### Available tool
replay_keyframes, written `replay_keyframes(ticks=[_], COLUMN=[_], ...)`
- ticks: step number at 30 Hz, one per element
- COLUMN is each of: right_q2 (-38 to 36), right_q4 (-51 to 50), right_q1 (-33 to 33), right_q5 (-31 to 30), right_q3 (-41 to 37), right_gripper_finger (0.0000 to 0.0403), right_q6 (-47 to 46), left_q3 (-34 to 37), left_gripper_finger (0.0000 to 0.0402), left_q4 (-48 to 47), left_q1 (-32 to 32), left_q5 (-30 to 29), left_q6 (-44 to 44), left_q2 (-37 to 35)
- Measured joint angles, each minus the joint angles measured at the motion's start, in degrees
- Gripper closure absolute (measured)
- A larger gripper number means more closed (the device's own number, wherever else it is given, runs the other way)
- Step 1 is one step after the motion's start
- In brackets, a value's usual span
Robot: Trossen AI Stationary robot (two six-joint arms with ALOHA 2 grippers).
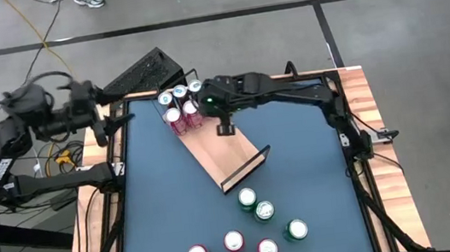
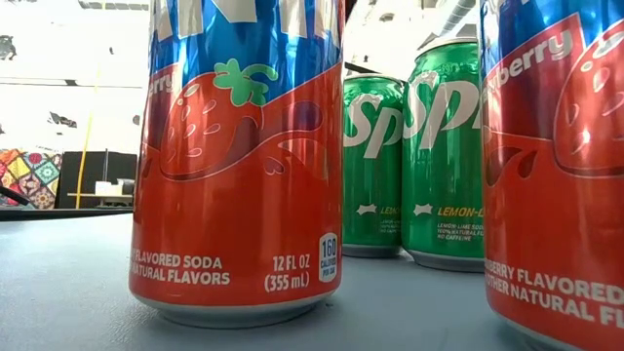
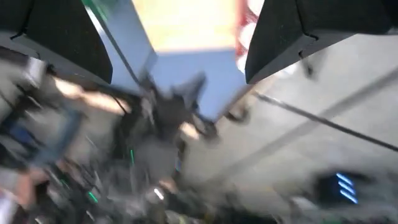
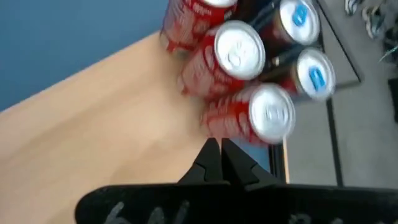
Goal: Place canned beverage on shelf
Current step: Put the bottom green soda can on the shelf
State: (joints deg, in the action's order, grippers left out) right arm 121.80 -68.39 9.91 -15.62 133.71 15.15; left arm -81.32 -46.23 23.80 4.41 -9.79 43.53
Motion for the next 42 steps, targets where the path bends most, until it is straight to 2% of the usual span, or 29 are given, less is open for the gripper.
replay_keyframes(ticks=[6,9,11,15,18,23,28,30,34,38,42], right_q2=[-7.9,-12.6,-15.7,-20.7,-23.7,-26.9,-28.1,-28.1,-26.9,-24.7,-21.9], right_q4=[-10.4,-13.6,-15.2,-17.8,-21.0,-21.4,-21.1,-20.9,-20.8,-20.7,-20.2], right_q1=[-5.2,-8.7,-11.2,-16.4,-20.0,-25.9,-32.9,-35.0,-38.5,-39.1,-39.1], right_q5=[0.3,0.3,-0.3,-2.8,-4.3,-5.3,-7.1,-8.3,-8.7,-8.4,-8.3], right_q3=[0.0,0.0,0.0,0.0,0.0,0.0,0.0,0.0,0.0,0.0,0.0], right_gripper_finger=[0.0402,0.0402,0.0402,0.0402,0.0402,0.0402,0.0402,0.0402,0.0402,0.0402,0.0402], right_q6=[-4.6,-9.4,-13.2,-20.2,-26.5,-36.5,-42.1,-43.9,-44.2,-41.0,-32.8], left_q3=[5.3,6.1,6.1,6.1,6.1,6.1,6.1,6.1,6.1,6.1,6.1], left_gripper_finger=[0.0049,0.0049,0.0049,0.0049,0.0049,0.0049,0.0049,0.0049,0.0049,0.0049,0.0049], left_q4=[-4.5,-4.8,-4.1,-3.0,-2.9,-2.8,-2.6,-1.8,0.2,1.0,4.3], left_q1=[-2.2,-7.1,-11.6,-21.1,-27.5,-34.2,-35.7,-35.6,-33.7,-32.2,-32.0], left_q5=[15.7,16.9,15.8,8.3,4.9,-0.2,-0.5,2.9,13.2,18.4,22.1], left_q6=[-4.1,-7.0,-8.6,-11.4,-13.4,-16.2,-16.0,-15.0,-13.4,-12.0,-12.5], left_q2=[2.7,4.4,5.2,7.4,9.9,15.2,21.7,24.0,27.1,29.0,30.3])
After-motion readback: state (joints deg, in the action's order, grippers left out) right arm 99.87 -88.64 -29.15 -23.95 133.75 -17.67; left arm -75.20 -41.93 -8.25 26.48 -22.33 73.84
